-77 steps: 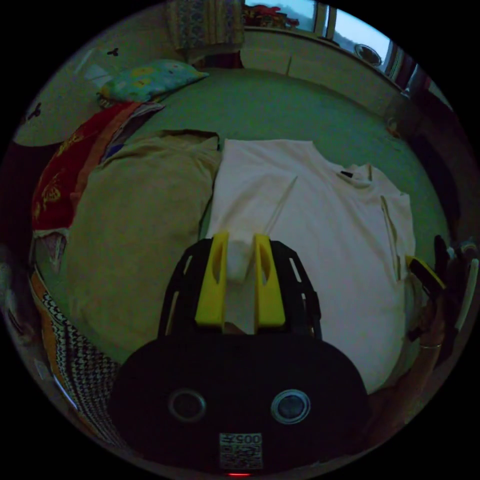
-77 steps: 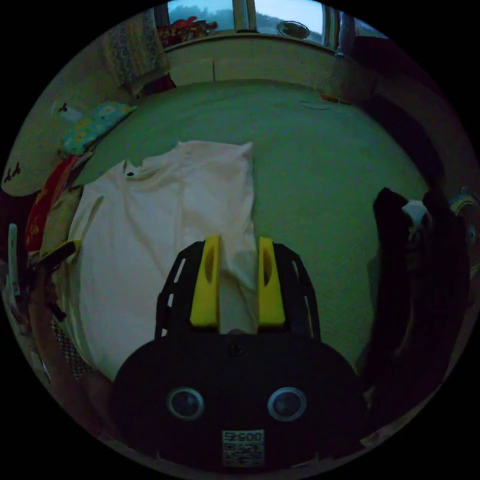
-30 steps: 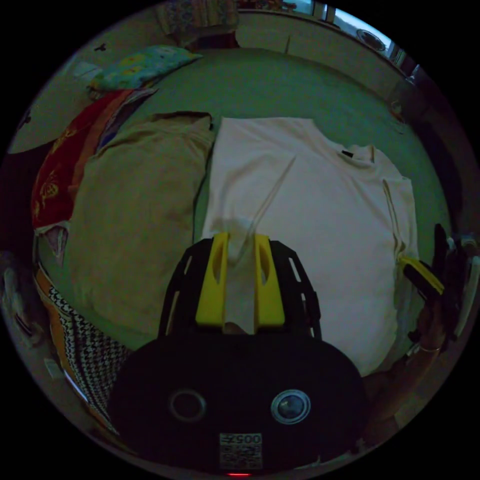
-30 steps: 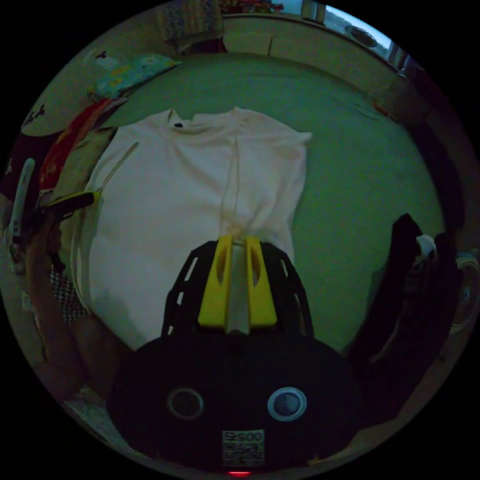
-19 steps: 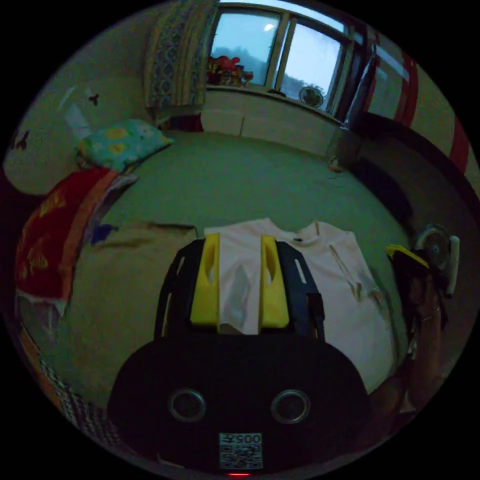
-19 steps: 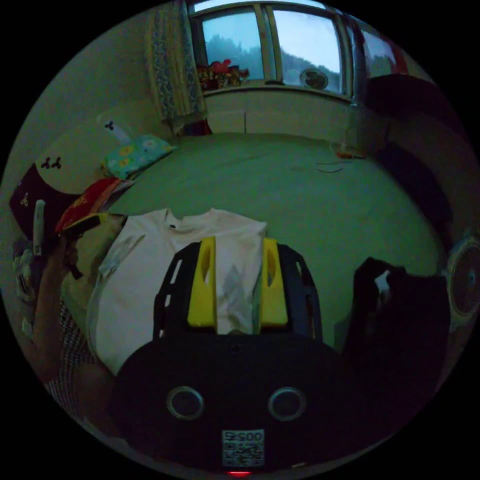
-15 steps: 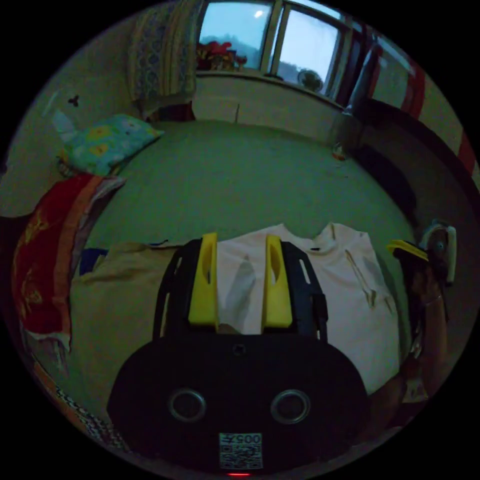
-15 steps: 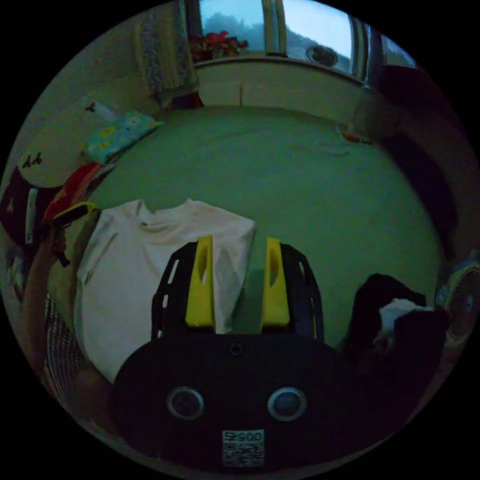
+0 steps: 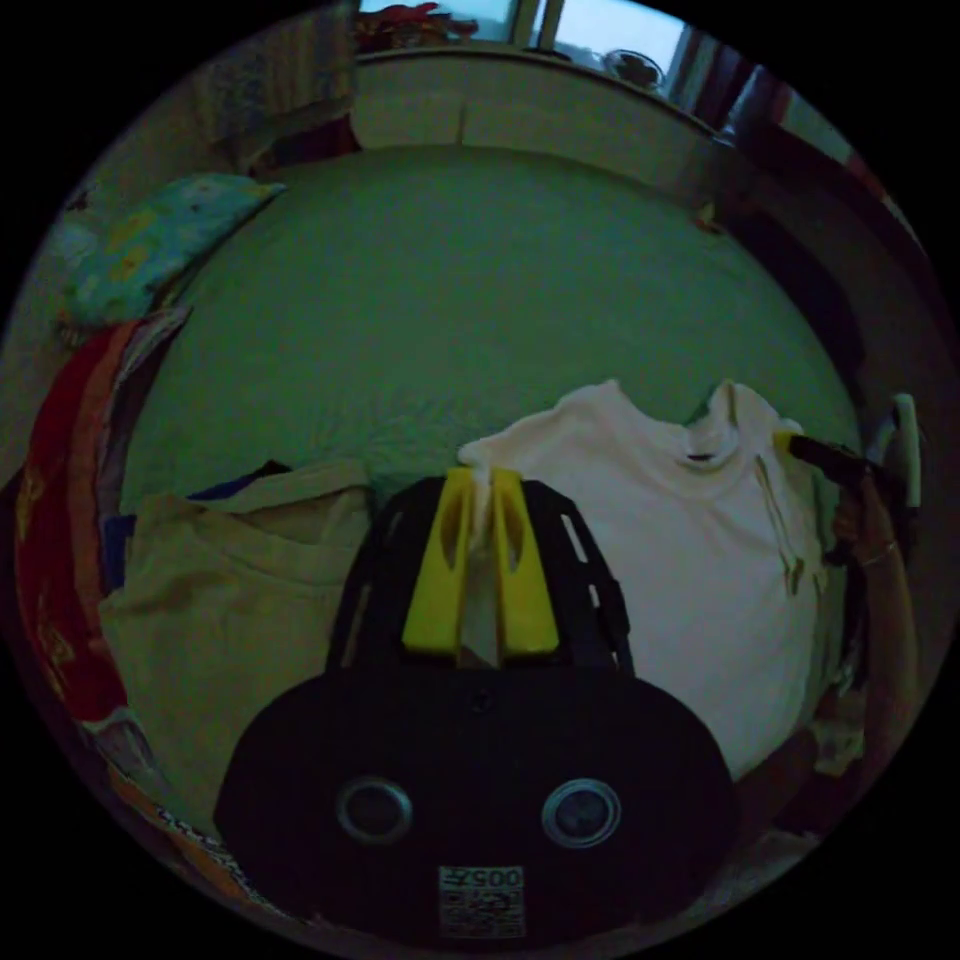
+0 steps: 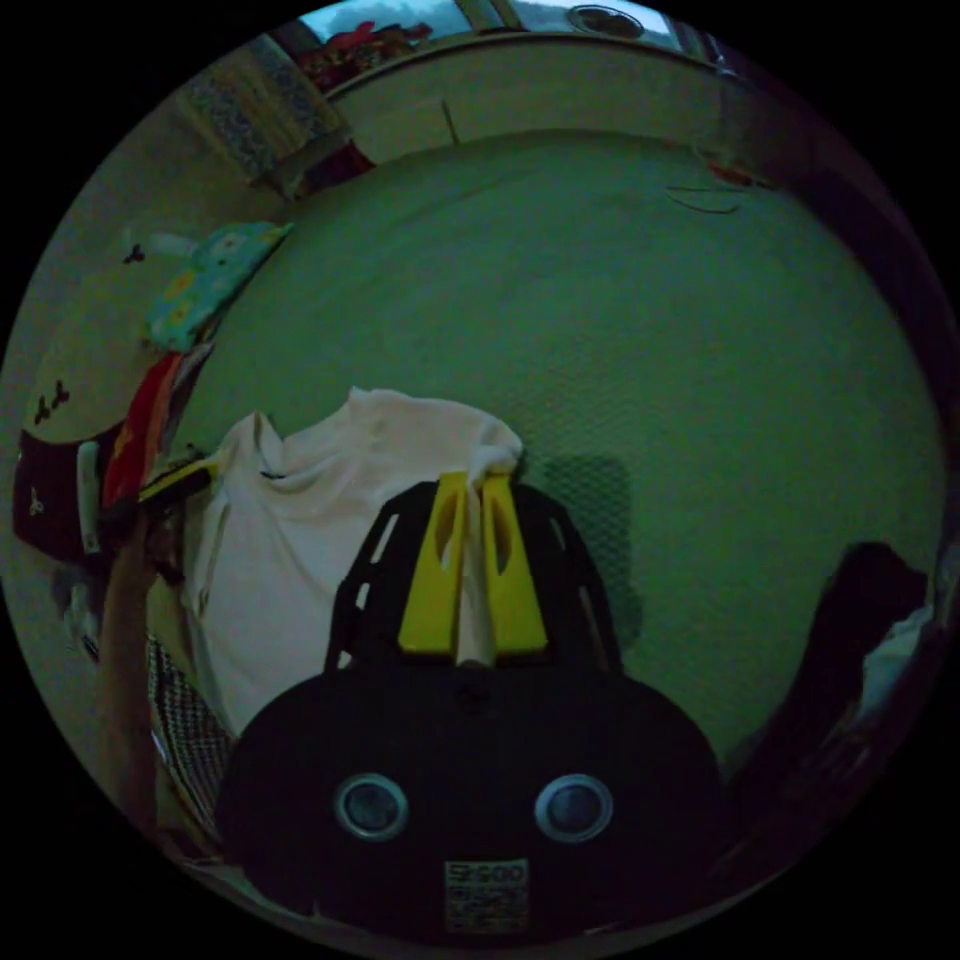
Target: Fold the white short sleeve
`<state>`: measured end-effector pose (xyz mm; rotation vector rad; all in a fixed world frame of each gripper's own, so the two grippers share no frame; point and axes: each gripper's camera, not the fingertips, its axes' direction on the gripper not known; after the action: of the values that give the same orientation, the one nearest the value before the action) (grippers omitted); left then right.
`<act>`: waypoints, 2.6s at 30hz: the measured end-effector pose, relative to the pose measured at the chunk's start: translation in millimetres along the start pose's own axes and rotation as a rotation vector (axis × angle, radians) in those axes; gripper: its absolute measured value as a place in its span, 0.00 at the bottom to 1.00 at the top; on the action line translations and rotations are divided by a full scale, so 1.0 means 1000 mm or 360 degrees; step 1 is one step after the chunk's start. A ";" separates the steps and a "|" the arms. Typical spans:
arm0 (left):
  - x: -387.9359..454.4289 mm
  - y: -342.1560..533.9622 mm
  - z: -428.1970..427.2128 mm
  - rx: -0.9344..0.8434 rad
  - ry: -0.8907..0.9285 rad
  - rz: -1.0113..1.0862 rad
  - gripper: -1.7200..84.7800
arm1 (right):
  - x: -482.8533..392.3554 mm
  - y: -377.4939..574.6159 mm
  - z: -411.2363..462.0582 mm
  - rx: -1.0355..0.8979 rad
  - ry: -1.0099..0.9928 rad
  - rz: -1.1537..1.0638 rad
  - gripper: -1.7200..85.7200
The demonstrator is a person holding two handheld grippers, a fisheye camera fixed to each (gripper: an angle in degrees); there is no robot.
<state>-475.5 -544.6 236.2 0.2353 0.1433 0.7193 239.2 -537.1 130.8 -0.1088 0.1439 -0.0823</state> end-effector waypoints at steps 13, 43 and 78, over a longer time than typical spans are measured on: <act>-0.019 -0.026 -0.108 0.0374 -0.0069 0.0054 0.06 | -0.027 -0.038 -0.131 0.0302 0.0459 -0.0065 0.01; -0.054 0.406 -0.141 0.0316 0.0125 -0.0226 0.15 | -0.017 0.410 -0.202 0.0195 0.0223 0.0012 0.10; 0.111 0.546 -0.213 0.0218 0.0224 0.0140 0.15 | -0.126 0.541 -0.268 0.0096 0.0132 -0.0451 0.11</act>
<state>-784.1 -38.9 168.5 0.3236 0.3185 0.8147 115.3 -17.2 -177.4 -0.0652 0.2082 -0.3737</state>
